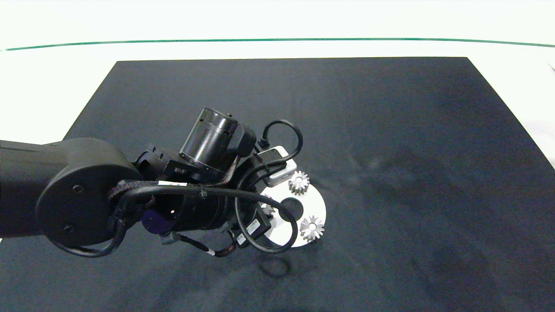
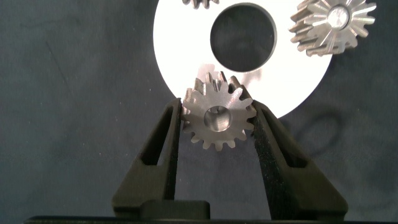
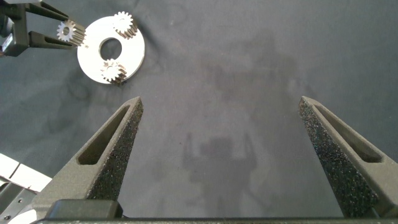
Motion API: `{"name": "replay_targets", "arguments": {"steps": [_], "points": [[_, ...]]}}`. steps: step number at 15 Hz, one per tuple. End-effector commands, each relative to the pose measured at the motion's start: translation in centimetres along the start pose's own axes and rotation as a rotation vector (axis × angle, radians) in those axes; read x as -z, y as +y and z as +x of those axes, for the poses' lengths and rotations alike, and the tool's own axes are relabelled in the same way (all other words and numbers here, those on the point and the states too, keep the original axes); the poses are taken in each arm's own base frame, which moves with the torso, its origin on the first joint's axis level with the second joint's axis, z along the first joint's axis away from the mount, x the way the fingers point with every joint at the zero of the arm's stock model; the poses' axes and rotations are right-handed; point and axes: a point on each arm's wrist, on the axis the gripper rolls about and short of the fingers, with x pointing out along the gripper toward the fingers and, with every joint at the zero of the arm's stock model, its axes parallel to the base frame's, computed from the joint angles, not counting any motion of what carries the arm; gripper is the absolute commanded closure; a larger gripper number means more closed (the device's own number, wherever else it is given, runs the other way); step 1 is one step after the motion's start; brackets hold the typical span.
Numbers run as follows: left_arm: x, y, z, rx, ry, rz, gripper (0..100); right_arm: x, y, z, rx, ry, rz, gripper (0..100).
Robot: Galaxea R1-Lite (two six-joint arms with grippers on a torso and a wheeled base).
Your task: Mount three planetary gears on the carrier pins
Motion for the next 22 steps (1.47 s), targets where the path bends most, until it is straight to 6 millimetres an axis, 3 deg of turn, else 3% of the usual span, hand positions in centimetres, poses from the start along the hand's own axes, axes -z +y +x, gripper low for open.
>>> {"name": "replay_targets", "arguments": {"steps": [1, 15, 22], "points": [[0.31, -0.22, 0.15, 0.016, 0.036, 0.012, 72, 0.03, 0.0, 0.01, 0.001, 0.003, -0.002, 0], [0.55, -0.26, 0.22, 0.033, 0.097, 0.065, 72, -0.01, 0.01, 0.03, 0.001, 0.003, -0.003, 0], [-0.23, 0.18, -0.07, 0.019, 0.079, 0.078, 72, 0.0, 0.0, -0.01, 0.001, 0.002, -0.003, 0]]}}
